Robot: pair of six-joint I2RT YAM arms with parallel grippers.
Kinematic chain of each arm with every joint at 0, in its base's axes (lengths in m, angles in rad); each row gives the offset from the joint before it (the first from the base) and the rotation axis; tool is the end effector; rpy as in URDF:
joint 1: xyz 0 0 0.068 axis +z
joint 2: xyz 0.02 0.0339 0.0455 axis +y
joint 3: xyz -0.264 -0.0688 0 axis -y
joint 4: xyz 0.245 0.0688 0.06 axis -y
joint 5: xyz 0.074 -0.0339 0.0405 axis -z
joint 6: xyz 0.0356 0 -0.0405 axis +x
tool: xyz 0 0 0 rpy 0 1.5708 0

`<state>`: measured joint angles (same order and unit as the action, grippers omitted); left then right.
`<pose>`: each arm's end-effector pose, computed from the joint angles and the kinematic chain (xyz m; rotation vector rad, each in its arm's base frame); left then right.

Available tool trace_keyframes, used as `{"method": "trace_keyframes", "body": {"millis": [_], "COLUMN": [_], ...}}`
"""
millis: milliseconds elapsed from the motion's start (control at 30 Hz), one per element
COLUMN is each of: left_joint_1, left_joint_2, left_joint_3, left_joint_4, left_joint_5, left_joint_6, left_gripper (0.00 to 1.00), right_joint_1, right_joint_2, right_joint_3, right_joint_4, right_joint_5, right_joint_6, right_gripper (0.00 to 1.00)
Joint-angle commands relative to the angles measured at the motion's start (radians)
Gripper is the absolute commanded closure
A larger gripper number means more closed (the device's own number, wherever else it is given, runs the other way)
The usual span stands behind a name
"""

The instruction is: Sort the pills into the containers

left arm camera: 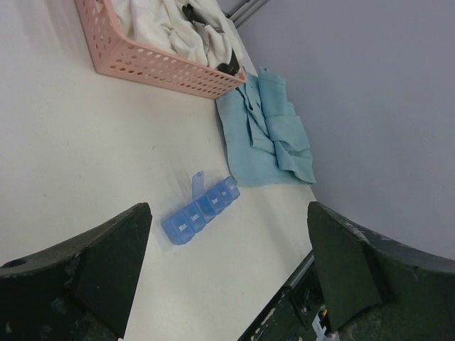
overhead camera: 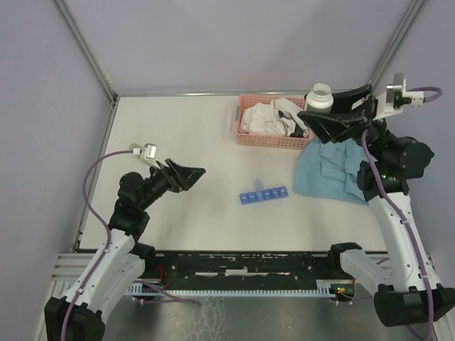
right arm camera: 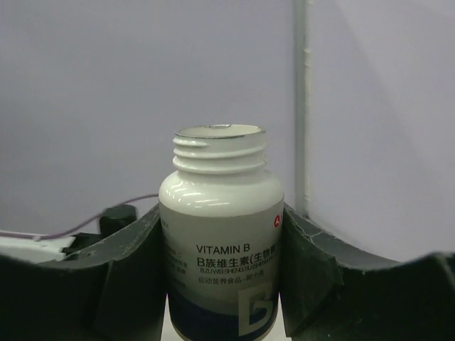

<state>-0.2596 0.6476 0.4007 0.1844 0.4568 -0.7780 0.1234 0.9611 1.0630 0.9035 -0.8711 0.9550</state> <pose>0.1578 -0.0582 0.2644 -0.0778 1.7577 -1.1476 0.1538 0.0465 0.4964 -0.6012 0.8845 1.2271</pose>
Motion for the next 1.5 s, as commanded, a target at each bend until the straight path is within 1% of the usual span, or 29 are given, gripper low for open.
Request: {"method": "trace_keyframes", "body": {"millis": [0, 33, 67, 100, 133, 167, 200, 233, 267, 300, 333, 367, 400, 433, 467, 500, 533, 567, 633, 667, 700, 767, 800, 833, 933, 1067, 1200, 1367, 1467], "left_joint_1": [-0.001, -0.001, -0.002, -0.002, -0.002, -0.001, -0.001, -0.001, -0.001, -0.001, -0.001, -0.003, -0.004, -0.005, -0.01, -0.018, -0.03, -0.051, -0.117, -0.154, -0.197, -0.259, -0.276, -0.282, -0.283, -0.282, -0.282, -0.283, -0.283], "left_joint_2": [-0.003, -0.001, 0.003, 0.008, 0.015, 0.021, 0.028, 0.036, 0.044, 0.056, 0.072, 0.084, 0.104, 0.129, 0.148, 0.169, 0.187, 0.2, 0.21, 0.205, 0.198, 0.181, 0.172, 0.164, 0.152, 0.147, 0.147, 0.148, 0.166], "left_joint_3": [0.02, 0.023, 0.028, 0.038, 0.049, 0.056, 0.059, 0.056, 0.046, 0.031, 0.01, -0.002, -0.027, -0.041, -0.052, -0.056, -0.054, -0.045, -0.027, -0.018, -0.007, 0.009, 0.007, -0.001, -0.029, -0.033, -0.066, -0.097, -0.12], "left_joint_4": [0.134, 0.161, 0.173, 0.176, 0.176, 0.177, 0.181, 0.193, 0.226, 0.259, 0.298, 0.345, 0.396, 0.442, 0.485, 0.512, 0.521, 0.514, 0.476, 0.448, 0.407, 0.325, 0.304, 0.3, 0.317, 0.341, 0.398, 0.462, 0.547], "left_joint_5": [0.058, 0.067, 0.07, 0.067, 0.061, 0.052, 0.038, 0.027, 0.018, 0.007, -0.007, -0.014, -0.021, -0.028, -0.033, -0.04, -0.05, -0.08, -0.161, -0.219, -0.289, -0.421, -0.466, -0.489, -0.529, -0.545, -0.598, -0.65, -0.678], "left_joint_6": [-0.111, -0.127, -0.133, -0.131, -0.121, -0.11, -0.1, -0.094, -0.09, -0.09, -0.093, -0.101, -0.108, -0.111, -0.11, -0.102, -0.086, -0.06, 0.015, 0.06, 0.099, 0.157, 0.168, 0.169, 0.165, 0.165, 0.145, 0.157, 0.162], "left_gripper": [0.04, 0.04, 0.04, 0.04, 0.04, 0.03, 0.03, 0.03, 0.03, 0.02, 0.02, 0.02, 0.02, 0.02, 0.01, 0.0, 0.0, 0.01, 0.01, 0.01, 0.01, 0.01, 0.01, 0.01, 0.01, 0.01, 0.01, 0.01, 0.01], "right_joint_1": [-0.057, -0.046, -0.02, -0.017, -0.031, -0.046, -0.047, -0.045, -0.046, -0.045, -0.047, -0.052, -0.053, -0.048, -0.038, -0.035, -0.035, -0.035, -0.031, -0.029, -0.026, -0.001, 0.019, 0.034, 0.069, 0.134, 0.147, 0.159, 0.173], "right_joint_2": [0.016, 0.034, 0.055, 0.06, 0.038, -0.002, -0.028, -0.021, -0.006, 0.004, 0.01, 0.001, -0.018, -0.035, -0.038, -0.023, -0.011, -0.004, -0.006, -0.015, -0.029, -0.032, -0.009, 0.018, 0.118, 0.213, 0.28, 0.354, 0.401], "right_joint_3": [0.114, 0.059, -0.005, -0.047, -0.062, -0.048, -0.02, -0.026, -0.093, -0.125, -0.156, -0.153, -0.146, -0.157, -0.179, -0.198, -0.217, -0.236, -0.274, -0.285, -0.282, -0.239, -0.216, -0.198, -0.193, -0.153, -0.147, -0.142, -0.114], "right_joint_4": [-0.486, -0.143, 0.246, 0.437, 0.302, -0.025, -0.269, -0.199, 0.038, 0.277, 0.357, 0.268, 0.106, -0.012, -0.013, 0.052, 0.071, 0.058, -0.043, -0.16, -0.338, -0.795, -0.958, -1.07, -1.193, -1.386, -1.442, -1.491, -1.537], "right_joint_5": [0.092, -0.019, -0.089, -0.079, -0.057, 0.024, 0.045, -0.011, -0.061, -0.061, -0.056, -0.069, -0.075, -0.078, -0.099, -0.146, -0.186, -0.214, -0.277, -0.301, -0.328, -0.316, -0.302, -0.289, -0.261, -0.164, -0.11, -0.024, 0.037], "right_joint_6": [-0.386, -0.132, 0.078, 0.141, 0.038, -0.161, -0.309, -0.265, -0.12, -0.001, 0.035, -0.016, -0.133, -0.225, -0.263, -0.256, -0.246, -0.258, -0.37, -0.514, -0.694, -1.086, -1.241, -1.351, -1.492, -1.711, -1.804, -1.899, -1.932], "right_gripper": [0.99, 0.99, 0.99, 0.99, 0.99, 0.99, 0.99, 0.99, 0.99, 0.99, 0.99, 0.99, 0.99, 0.99, 0.99, 0.99, 0.99, 0.99, 0.99, 0.99, 0.99, 0.99, 0.99, 0.99, 0.99, 0.99, 0.99, 0.99, 0.99]}}
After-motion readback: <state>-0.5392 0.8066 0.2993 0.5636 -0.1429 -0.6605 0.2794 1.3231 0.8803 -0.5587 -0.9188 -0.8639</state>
